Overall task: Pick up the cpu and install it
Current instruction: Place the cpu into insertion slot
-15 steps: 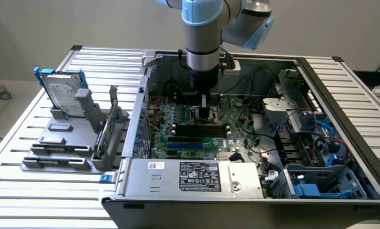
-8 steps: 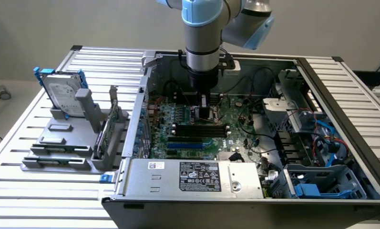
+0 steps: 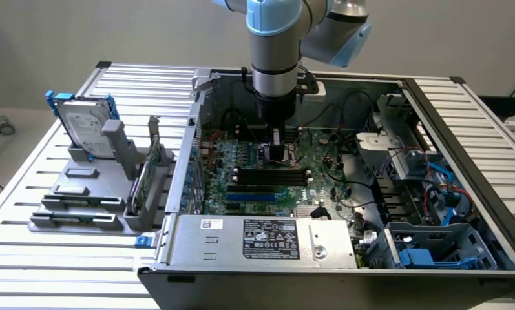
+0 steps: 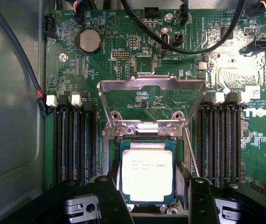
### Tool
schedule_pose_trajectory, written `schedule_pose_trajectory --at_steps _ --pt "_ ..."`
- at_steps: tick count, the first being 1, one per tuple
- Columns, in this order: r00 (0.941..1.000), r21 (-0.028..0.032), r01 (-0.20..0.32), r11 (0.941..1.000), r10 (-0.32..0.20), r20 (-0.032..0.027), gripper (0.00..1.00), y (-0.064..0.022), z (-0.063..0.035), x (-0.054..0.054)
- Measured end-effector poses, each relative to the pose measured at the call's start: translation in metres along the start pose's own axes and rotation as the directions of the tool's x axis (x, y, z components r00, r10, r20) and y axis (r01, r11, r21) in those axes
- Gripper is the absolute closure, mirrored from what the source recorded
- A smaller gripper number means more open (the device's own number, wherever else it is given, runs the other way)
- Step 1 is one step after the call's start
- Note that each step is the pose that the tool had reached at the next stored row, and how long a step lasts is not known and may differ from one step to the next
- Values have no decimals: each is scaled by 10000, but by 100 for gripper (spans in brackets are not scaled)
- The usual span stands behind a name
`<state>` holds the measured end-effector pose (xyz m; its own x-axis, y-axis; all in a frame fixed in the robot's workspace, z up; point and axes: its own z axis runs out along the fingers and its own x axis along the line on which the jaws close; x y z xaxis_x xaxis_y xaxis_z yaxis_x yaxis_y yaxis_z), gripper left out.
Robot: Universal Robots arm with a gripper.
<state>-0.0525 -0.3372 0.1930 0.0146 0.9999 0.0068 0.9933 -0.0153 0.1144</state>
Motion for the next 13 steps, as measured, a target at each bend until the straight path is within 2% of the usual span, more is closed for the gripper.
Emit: schedule_pose_trajectory --at_steps 8,9,10,13 --pt "10000 -5 12 10000 -12 -14 45 1 4 3" --pt "10000 -5 13 10000 -13 -10 44 1 4 3" --pt "10000 -4 13 10000 -13 -9 38 1 4 3" --pt "10000 -1 13 10000 -13 -2 38 0 1 2"
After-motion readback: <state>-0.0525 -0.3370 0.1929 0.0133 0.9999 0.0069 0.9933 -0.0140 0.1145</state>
